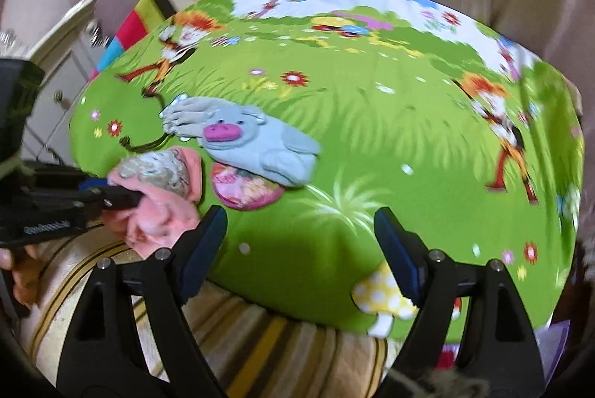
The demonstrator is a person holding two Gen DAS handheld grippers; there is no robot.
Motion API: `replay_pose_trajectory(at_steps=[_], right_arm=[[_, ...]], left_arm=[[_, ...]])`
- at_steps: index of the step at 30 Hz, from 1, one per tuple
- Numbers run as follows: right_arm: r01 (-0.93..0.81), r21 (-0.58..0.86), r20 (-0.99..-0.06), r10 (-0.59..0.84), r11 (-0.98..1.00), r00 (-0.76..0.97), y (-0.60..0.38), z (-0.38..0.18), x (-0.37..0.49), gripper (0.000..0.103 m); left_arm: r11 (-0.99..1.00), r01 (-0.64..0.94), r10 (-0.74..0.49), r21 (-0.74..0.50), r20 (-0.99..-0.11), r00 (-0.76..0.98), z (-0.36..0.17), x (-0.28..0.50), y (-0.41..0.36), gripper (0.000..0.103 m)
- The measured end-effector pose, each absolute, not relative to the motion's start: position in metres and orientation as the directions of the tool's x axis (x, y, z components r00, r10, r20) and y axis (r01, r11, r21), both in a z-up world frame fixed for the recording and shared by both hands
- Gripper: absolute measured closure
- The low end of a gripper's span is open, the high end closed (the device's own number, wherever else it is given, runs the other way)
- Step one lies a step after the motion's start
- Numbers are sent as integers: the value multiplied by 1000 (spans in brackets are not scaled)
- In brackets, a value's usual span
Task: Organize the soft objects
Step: 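Grasp the pink fleece cloth with the left tool while the right tool grasps the blue pig plush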
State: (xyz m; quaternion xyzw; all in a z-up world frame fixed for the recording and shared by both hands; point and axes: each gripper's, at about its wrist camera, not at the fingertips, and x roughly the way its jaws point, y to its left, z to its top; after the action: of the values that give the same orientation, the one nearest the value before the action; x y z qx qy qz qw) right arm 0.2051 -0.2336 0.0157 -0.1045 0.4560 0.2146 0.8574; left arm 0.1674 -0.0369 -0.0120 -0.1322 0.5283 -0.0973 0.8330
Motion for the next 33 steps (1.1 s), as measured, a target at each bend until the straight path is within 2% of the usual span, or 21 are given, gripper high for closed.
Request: replay_pose_trajectory(at_steps=[8,12,17,28,31,33], right_arm=[[-609,-19,-831,326,793,450,-196,4,235,18],[-685,-21,-848,350,728,397,-182,-7,250,18],[-769,71,-866,422,635,268,-174,-22,273,17],[-853,55,-898,400,519,185,-151,-49,295,14],[-846,96,-892,423,525,161,-151,-53,301,14],[-833,124,-887,437,539,151,-153,-55,304,18]], left_arm=[[953,-44,-240,-299,-838,490,-9,162,-2,92],[948,-55,-248,-314,-837,488,-13,164,3,92],[944,-60,-257,-324,-839,479,-19,167,4,92],[932,-77,-283,-355,-841,461,-30,176,8,92],[929,-78,-288,-361,-840,460,-32,178,8,92],[927,-80,-293,-367,-839,459,-33,179,9,92]])
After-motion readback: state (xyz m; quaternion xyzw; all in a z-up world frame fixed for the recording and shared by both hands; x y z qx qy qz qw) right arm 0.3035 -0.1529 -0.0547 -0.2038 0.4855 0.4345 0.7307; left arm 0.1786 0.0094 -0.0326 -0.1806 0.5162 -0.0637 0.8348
